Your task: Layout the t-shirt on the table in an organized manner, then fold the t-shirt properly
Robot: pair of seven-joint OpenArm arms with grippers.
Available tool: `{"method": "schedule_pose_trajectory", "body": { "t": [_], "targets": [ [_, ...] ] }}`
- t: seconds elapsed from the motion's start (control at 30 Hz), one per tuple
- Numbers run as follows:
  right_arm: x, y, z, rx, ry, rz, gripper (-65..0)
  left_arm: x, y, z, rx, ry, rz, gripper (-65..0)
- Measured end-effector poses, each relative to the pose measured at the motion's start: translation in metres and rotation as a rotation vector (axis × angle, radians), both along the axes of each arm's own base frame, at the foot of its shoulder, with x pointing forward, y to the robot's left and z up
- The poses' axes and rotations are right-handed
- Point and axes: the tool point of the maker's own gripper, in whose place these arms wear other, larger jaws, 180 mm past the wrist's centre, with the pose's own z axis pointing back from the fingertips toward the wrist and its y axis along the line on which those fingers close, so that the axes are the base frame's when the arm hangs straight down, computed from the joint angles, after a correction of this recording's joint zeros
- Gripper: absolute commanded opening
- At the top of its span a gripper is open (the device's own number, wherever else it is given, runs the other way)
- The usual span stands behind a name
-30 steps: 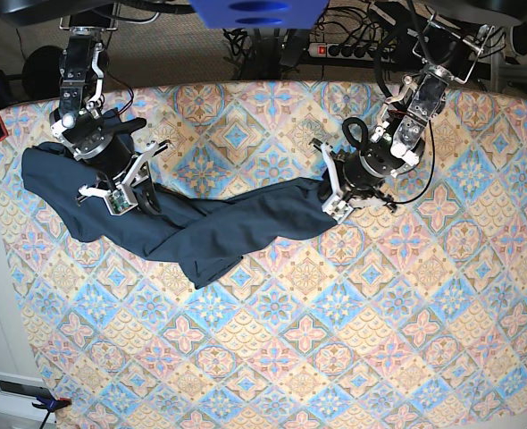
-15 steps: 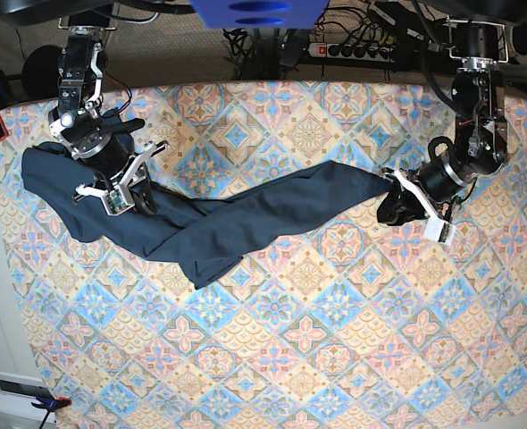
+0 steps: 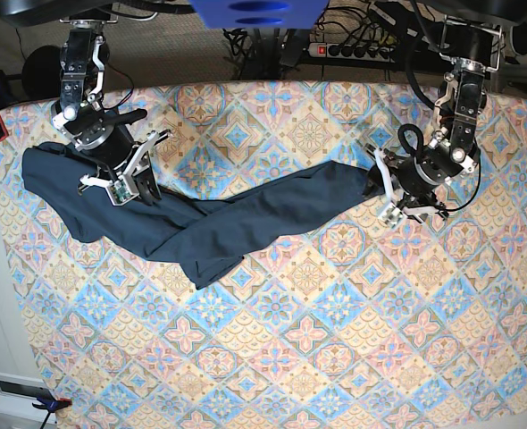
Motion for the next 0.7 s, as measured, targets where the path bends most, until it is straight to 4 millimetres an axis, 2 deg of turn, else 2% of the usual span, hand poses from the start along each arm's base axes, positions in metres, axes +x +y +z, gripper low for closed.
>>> {"method": "schedule_pose_trajectory", "body": {
  "t": [0.2,0.43,0.5,0.63,0.7],
  "targets": [
    [0.002,0.001,0.005,0.005,-0.017,0.002,-58.1,-0.012,0.012,-0.039,0.094,0.089,-0.006,-32.5],
    [0.004,0.003,0.01,0.005,-0.032,0.007,-58.1,-0.017,0.007,-0.06,0.031,0.104,-0.016,-33.5],
    [0.004,0.002,0.01,0.004,-0.031,0.006,-58.1,-0.02,-0.003,-0.063,0.03,0.109,-0.043,-39.5],
    [0.004,0.003,0.01,0.005,-0.033,0.007,-58.1,-0.03,-0.024,-0.057,0.022,0.112,-0.099,-63.6],
    [0.004,0.003,0.01,0.005,-0.033,0.006,-58.1,-0.039,-0.044,-0.049,-0.079,0.133,-0.11,-65.0]
  ]
}}
